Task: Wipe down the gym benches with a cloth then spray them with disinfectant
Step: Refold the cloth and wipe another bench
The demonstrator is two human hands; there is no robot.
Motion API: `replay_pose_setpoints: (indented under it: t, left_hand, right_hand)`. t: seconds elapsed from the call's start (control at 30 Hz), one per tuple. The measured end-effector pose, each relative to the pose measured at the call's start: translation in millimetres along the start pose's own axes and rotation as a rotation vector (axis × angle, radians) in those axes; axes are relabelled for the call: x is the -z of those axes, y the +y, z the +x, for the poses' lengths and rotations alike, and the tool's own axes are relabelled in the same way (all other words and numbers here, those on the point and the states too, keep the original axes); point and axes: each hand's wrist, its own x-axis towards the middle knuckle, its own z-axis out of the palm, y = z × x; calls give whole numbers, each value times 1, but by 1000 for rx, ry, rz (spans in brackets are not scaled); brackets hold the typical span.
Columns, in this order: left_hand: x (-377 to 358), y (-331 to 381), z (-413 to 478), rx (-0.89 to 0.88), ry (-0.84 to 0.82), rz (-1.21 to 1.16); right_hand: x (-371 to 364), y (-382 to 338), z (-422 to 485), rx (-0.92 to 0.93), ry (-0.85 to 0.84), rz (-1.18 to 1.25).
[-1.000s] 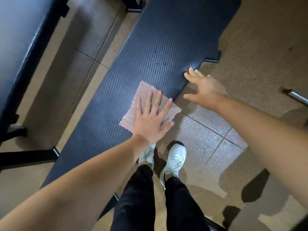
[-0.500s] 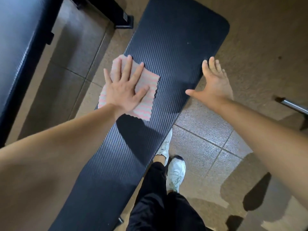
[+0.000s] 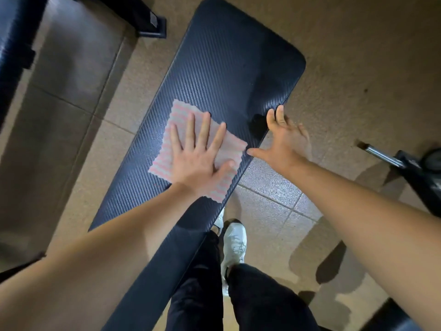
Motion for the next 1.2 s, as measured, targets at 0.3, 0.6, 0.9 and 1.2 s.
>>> replay_pose_setpoints:
  t: [0.3, 0.6, 0.9, 1.2]
  left_hand:
    - [1, -9, 7, -274, -4, 106]
    - [62, -56, 148, 38, 73, 15]
    - [52, -17, 141, 122, 80, -3]
    - [22, 83, 95, -48, -16, 45]
  right_hand:
    - [-2, 8, 3, 21, -37, 46]
    - [-16, 29, 4, 115, 51, 219]
    - [-3, 58, 21, 145, 188, 628]
    - [43, 74, 89, -72, 301, 732]
